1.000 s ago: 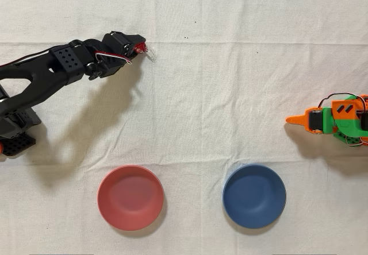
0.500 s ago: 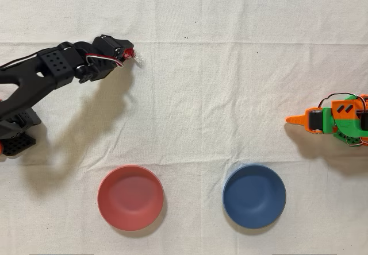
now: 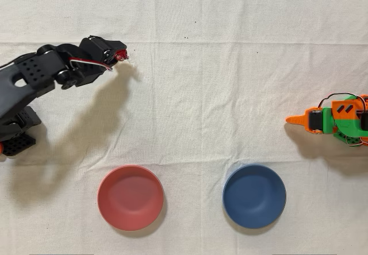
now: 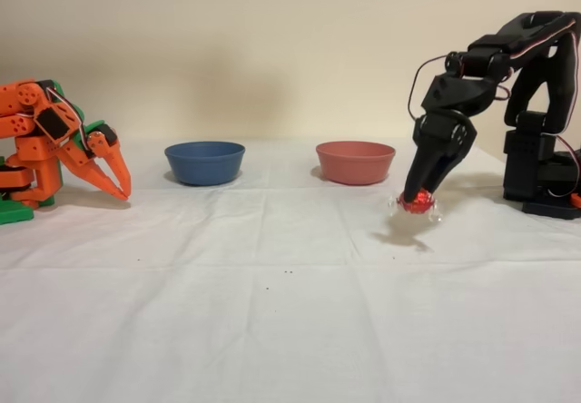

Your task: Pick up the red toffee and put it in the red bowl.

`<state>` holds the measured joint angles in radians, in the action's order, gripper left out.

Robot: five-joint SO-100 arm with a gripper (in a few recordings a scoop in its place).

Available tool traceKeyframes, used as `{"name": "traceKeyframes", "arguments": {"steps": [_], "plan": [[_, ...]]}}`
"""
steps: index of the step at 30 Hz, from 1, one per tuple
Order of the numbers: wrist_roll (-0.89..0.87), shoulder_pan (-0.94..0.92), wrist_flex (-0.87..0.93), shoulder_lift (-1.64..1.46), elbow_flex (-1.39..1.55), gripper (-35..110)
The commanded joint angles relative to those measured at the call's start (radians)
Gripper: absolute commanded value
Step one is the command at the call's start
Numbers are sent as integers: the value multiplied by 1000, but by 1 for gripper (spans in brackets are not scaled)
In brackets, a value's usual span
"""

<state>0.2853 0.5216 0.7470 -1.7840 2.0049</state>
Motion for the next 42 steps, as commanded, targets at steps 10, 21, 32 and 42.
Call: {"name": "traceKeyframes", "arguments": {"steps": [10, 21, 32, 42], "plan": [[55, -138, 216, -178, -209, 9], [149, -334, 368, -176, -449, 9], [261, -578, 356, -207, -479, 9], [330, -749, 310, -195, -499, 9]]}}
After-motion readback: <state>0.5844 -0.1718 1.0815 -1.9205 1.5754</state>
